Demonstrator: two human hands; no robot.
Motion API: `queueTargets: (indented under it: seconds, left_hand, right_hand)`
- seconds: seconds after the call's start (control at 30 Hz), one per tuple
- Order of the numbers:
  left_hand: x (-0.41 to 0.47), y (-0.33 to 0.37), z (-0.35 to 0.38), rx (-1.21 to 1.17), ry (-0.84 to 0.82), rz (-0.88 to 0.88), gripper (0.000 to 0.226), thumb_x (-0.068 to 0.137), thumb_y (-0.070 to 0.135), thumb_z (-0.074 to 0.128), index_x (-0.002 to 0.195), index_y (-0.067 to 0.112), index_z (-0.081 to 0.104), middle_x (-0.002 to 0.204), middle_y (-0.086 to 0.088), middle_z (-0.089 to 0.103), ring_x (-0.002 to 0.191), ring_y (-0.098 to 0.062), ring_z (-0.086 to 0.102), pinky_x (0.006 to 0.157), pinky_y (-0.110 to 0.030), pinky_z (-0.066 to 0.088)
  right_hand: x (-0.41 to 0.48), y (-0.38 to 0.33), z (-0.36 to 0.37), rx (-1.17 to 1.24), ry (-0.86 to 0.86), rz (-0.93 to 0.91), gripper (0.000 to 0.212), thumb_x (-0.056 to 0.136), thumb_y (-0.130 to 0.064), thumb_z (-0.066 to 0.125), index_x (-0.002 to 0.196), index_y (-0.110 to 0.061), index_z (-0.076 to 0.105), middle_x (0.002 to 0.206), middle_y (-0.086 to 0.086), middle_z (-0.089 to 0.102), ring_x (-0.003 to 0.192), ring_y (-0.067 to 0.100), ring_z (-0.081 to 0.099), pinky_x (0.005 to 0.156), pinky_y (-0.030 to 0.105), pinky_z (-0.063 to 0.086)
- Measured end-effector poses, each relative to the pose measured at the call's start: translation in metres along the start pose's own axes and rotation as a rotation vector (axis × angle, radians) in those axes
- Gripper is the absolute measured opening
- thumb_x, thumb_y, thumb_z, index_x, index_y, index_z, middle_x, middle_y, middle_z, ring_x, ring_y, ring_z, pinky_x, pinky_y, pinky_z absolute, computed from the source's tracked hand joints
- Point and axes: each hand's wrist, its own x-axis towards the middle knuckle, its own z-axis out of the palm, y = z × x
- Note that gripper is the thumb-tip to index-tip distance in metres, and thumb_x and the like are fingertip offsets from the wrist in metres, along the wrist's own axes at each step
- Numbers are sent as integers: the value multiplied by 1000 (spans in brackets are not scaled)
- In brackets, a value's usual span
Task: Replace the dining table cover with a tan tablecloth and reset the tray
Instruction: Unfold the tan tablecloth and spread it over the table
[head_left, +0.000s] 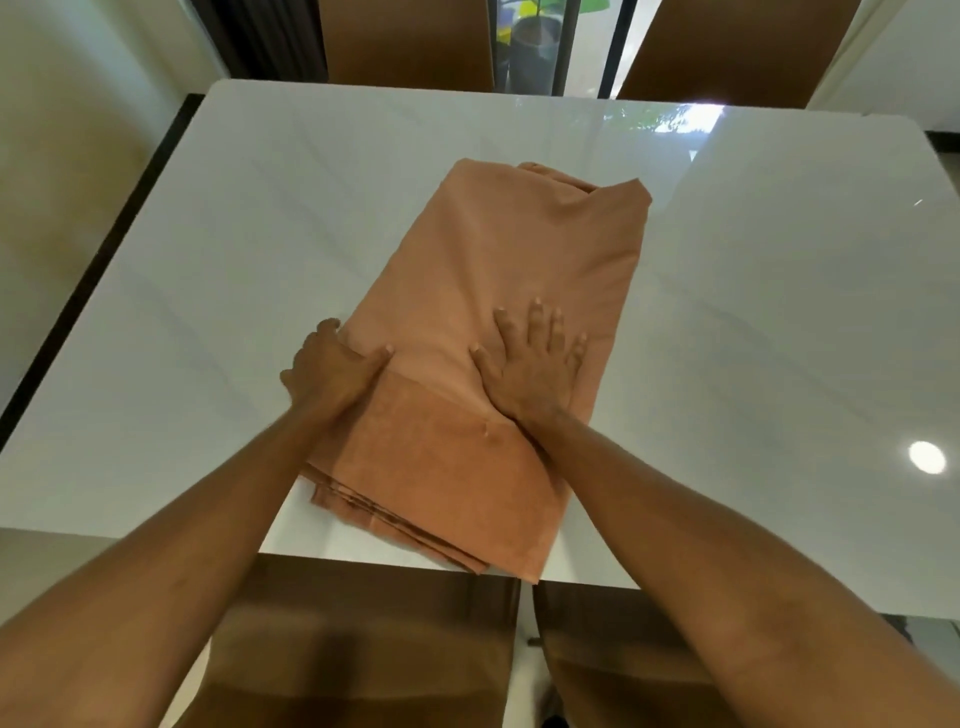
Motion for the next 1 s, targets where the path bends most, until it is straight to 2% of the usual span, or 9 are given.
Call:
queueTargets:
  seconds: [0.13,0.3,0.4,0.47,0.57,0.67,0.8,0.87,1.0]
  left_hand:
    - [6,-8,-4,-112,-14,67,69,78,70,66,119,14,57,113,-4,66,94,-24,62,74,-36,46]
    - [10,-7,-23,-88,109,132,41,85,46,67,111,16,58,97,6,60,80,-17,56,69,-31,44]
    - [13,7,-39,-234,-3,127,23,86,31,62,106,21,59,93,14,61,79,-13,60,63,-24,42]
    - [12,24,-49,-305,-78,194,23,87,28,58,109,21,61,99,10,65,87,-13,63,65,-23,44]
    - [3,60,-61,-308,-92,340,36,89,29,60,124,19,60,117,2,66,101,-18,62,84,-33,51]
    - [-14,95,-64,-291,-16,556,11,90,23,58,98,22,65,92,12,66,81,-1,59,67,-17,44]
    - [-33,123,-60,-366,-41,647,28,92,19,55,66,15,65,63,7,62,61,-5,56,54,-17,37]
    - [-35,132,-58,-414,-52,592,38,89,17,55,52,19,46,49,7,47,47,-5,43,47,-18,30]
    - [-44,170,-48,-481,-115,516,45,88,18,59,47,23,43,40,14,42,43,-4,40,46,-22,30]
  right_hand:
    - [25,1,-2,-73,-37,-77,77,87,-83,14,156,-48,11,170,0,-4,155,29,-7,118,62,-14]
    - [75,-19,-19,-139,-216,-184,85,82,-89,14,156,-50,0,168,-2,-17,154,28,-17,117,63,-15]
    - [80,-35,-31,-100,-313,-154,92,76,-93,17,156,-49,3,167,0,-19,153,32,-20,115,66,-16]
    - [84,-50,-45,-27,-381,-142,94,76,-92,20,157,-45,16,169,5,-4,154,39,-6,119,67,-5]
    - [92,-82,-82,588,-497,-34,83,90,-74,43,158,-30,26,161,1,31,145,29,35,111,48,36]
    - [94,-108,-110,886,-413,51,81,91,-56,61,157,-35,20,144,-2,48,117,22,57,85,44,53]
    - [107,-102,-128,579,-180,-137,75,90,-20,66,154,-27,27,143,3,45,107,17,52,73,26,48]
    - [111,-83,-138,608,-95,-85,71,86,-19,70,148,-29,37,130,-2,50,103,17,56,68,25,53]
    - [106,-34,-157,682,87,-109,23,91,-24,59,114,-26,61,109,-3,62,99,16,63,76,30,59]
